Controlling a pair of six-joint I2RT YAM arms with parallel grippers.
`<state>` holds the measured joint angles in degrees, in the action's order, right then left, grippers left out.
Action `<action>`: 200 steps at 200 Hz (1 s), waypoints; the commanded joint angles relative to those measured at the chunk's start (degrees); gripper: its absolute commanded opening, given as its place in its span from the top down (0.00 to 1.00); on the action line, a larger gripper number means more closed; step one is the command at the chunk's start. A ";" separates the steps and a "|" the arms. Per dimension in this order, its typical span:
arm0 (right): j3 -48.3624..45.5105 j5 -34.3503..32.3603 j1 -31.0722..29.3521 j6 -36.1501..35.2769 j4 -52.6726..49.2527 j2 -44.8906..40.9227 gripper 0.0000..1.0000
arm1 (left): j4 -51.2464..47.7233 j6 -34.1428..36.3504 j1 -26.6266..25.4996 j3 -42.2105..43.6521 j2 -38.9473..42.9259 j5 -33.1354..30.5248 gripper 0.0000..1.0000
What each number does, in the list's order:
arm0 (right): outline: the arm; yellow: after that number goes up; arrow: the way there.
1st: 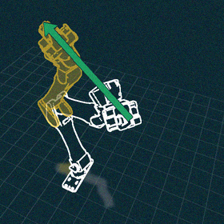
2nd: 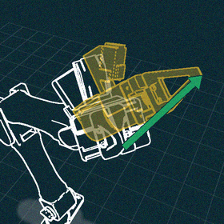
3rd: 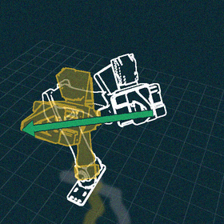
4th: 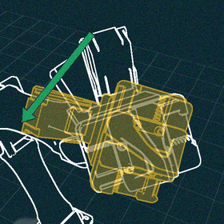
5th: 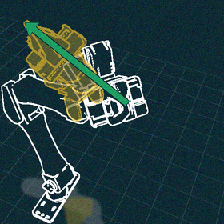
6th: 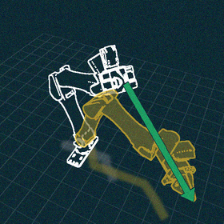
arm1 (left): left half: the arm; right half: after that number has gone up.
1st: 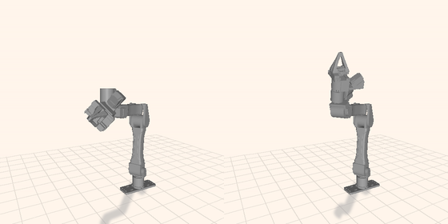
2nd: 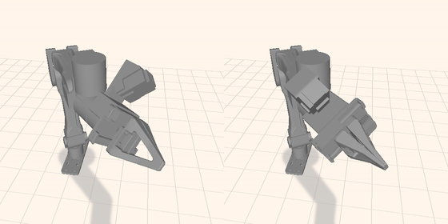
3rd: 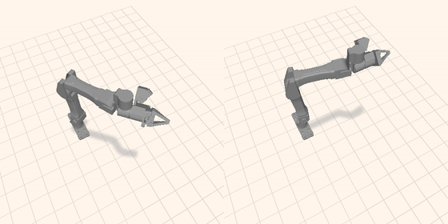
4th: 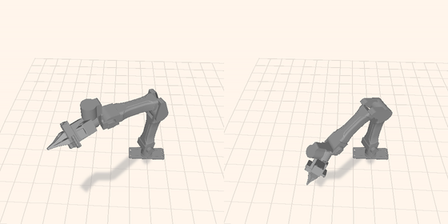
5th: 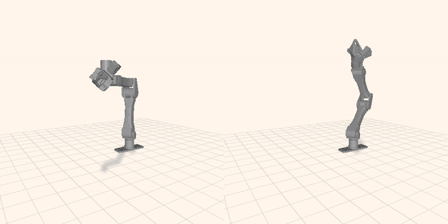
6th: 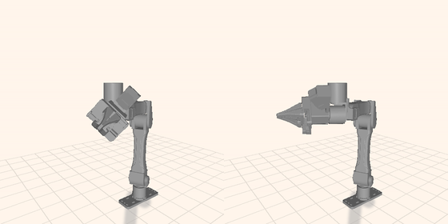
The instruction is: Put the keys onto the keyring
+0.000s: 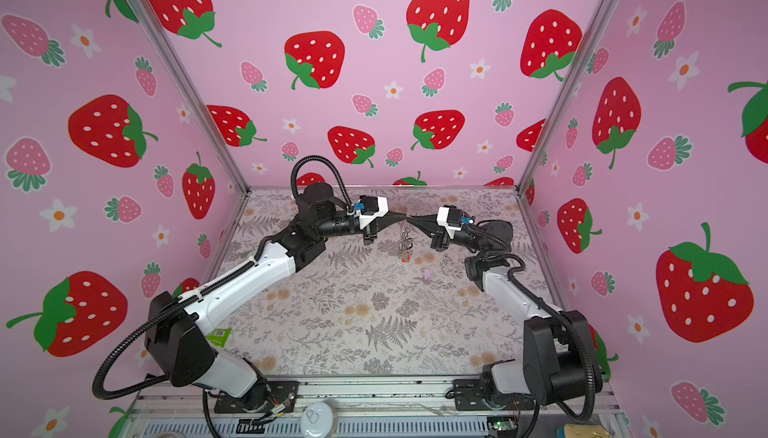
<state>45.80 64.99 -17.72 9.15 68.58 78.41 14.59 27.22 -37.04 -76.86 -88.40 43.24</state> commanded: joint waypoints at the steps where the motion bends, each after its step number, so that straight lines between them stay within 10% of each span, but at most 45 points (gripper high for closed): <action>1: 1.92 -0.25 0.14 -4.18 -3.18 -1.21 0.97 | -2.39 3.53 -0.53 -1.67 1.75 -1.31 0.88; 116: 5.56 -1.28 -0.04 -31.02 -31.75 -4.86 0.98 | -25.07 24.16 -2.53 -10.42 0.52 -11.41 0.80; 200: 5.17 -0.05 -0.04 -35.55 -33.39 -6.15 0.97 | -30.38 27.46 -2.60 -13.99 -2.15 -13.43 0.77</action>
<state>49.52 63.35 -17.72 -22.35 35.59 74.59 -12.80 52.36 -39.55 -87.81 -89.38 30.48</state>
